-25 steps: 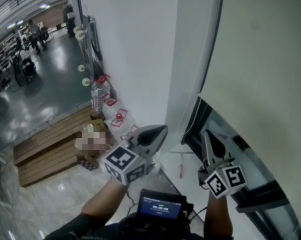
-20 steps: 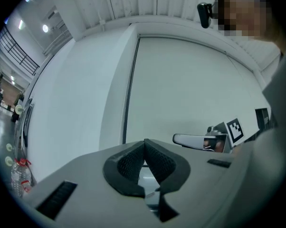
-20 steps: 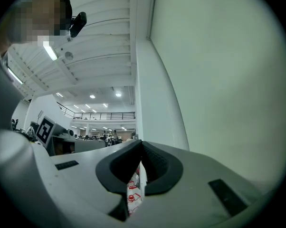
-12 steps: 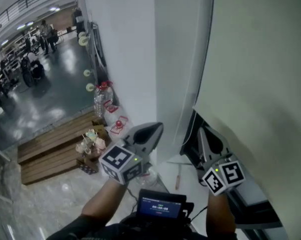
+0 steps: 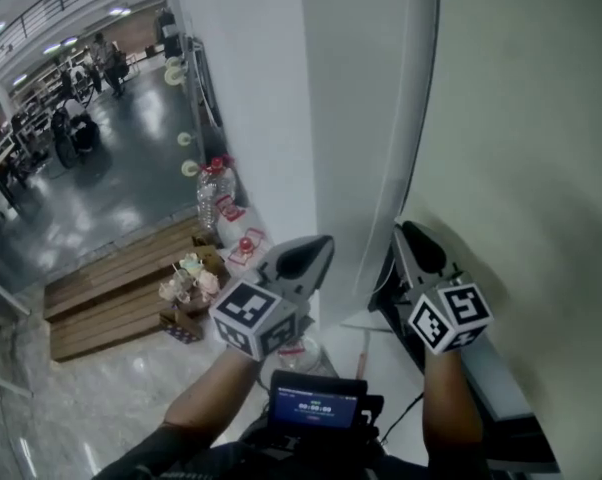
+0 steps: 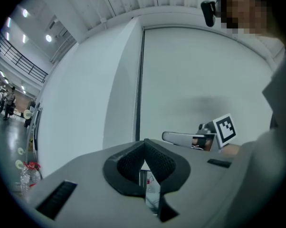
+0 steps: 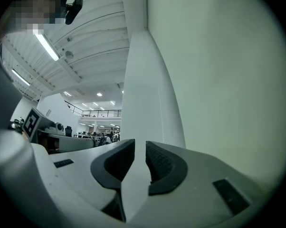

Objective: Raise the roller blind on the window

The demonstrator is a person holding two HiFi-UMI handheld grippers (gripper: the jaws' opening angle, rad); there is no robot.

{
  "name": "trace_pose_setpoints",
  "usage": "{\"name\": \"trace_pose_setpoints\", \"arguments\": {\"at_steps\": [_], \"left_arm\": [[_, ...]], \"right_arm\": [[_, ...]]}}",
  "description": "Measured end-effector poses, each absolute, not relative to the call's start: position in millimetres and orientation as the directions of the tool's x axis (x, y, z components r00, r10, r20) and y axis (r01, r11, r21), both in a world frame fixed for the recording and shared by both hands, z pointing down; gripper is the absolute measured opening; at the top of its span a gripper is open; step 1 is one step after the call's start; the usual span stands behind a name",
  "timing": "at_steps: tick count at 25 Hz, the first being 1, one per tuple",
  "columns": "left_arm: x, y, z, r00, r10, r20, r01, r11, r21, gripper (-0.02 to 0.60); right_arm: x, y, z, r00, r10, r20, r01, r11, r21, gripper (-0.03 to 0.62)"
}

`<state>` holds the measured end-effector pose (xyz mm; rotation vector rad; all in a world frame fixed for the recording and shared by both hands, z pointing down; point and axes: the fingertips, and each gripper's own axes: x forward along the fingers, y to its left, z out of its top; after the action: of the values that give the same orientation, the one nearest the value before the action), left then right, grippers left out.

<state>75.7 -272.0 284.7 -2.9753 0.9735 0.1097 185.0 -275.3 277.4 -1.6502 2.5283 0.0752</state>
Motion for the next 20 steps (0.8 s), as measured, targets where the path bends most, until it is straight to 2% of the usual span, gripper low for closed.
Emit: {"name": "trace_pose_setpoints", "arguments": {"at_steps": [6, 7, 9, 17, 20], "left_arm": [[81, -291, 279, 0.831, -0.549, -0.085, -0.551, -0.834, -0.003, -0.006], [81, -295, 278, 0.834, -0.545, -0.088, -0.547, -0.837, -0.009, -0.006], [83, -302, 277, 0.843, -0.533, -0.08, -0.535, -0.844, -0.019, -0.006], [74, -321, 290, 0.842, -0.537, -0.049, -0.538, -0.843, -0.013, -0.006], [74, -324, 292, 0.846, -0.532, -0.043, -0.533, -0.846, -0.011, -0.006]], "right_arm": [[194, -329, 280, -0.368, -0.924, -0.104, -0.927, 0.374, -0.039, 0.091], [196, -341, 282, -0.365, -0.925, -0.099, -0.927, 0.371, -0.047, 0.103], [198, -364, 285, -0.36, -0.929, -0.081, -0.929, 0.365, -0.053, 0.172], [204, -416, 301, -0.363, -0.931, -0.047, -0.928, 0.366, -0.073, 0.172], [200, -424, 302, -0.383, -0.923, -0.043, -0.919, 0.385, -0.083, 0.117]]}}
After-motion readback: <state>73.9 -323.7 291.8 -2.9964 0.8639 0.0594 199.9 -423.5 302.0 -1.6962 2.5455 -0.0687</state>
